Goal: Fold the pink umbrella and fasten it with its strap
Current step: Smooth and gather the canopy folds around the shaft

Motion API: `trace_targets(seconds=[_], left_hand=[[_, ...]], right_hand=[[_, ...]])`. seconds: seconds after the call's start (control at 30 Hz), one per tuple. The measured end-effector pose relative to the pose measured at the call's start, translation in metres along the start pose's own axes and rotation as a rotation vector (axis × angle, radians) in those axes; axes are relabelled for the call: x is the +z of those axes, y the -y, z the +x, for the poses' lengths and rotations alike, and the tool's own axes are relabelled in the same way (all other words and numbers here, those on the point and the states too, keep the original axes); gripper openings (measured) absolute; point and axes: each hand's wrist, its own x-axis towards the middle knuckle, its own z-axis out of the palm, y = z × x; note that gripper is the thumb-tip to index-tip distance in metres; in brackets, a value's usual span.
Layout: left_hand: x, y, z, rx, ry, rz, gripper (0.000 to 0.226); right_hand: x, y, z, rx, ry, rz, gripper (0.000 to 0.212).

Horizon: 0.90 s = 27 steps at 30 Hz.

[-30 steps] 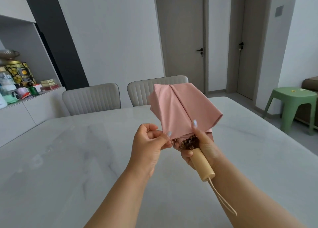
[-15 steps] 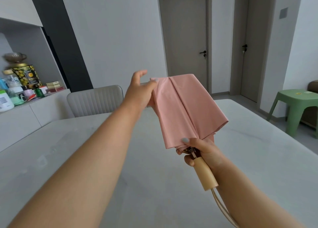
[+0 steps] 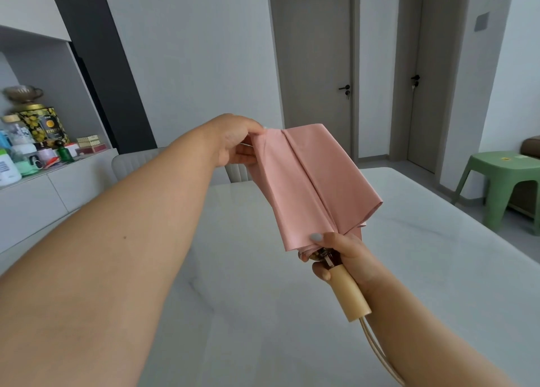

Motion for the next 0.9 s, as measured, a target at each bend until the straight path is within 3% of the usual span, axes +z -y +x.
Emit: trace_targets(seconds=[0.13,0.3,0.37,0.4,0.5,0.73,0.83,0.9], left_hand=[[0.002,0.009,0.004,0.012,-0.061,-0.154,0.023],[0.021,0.018,0.017,0.016,-0.339,-0.088,0.018],[0.033,0.016,0.015,-0.034,-0.437,-0.009,0.048],[0.038,0.015,0.013,-0.051,-0.46,0.063,0.052],[0.048,0.016,0.014,-0.03,-0.567,0.276,0.042],[0.06,0.043,0.005,0.071,-0.689,0.092,0.013],[0.056,0.037,-0.002,0.028,-0.753,0.118,0.025],[0.059,0.027,-0.01,0.096,-0.836,0.189,0.032]], right_hand=[[-0.002,-0.001,0.001,0.015,-0.019,0.005,0.025],[0.0,-0.004,0.001,0.009,-0.059,-0.049,0.027],[0.001,-0.004,0.001,-0.012,-0.066,-0.064,0.026],[0.002,-0.005,0.001,-0.024,-0.066,-0.057,0.024],[0.002,-0.003,0.001,-0.035,-0.064,-0.005,0.019],[0.003,-0.004,0.001,0.008,-0.038,0.07,0.021],[0.004,-0.004,0.0,-0.003,-0.068,-0.019,0.02],[0.002,-0.004,0.001,-0.01,-0.103,-0.072,0.023]])
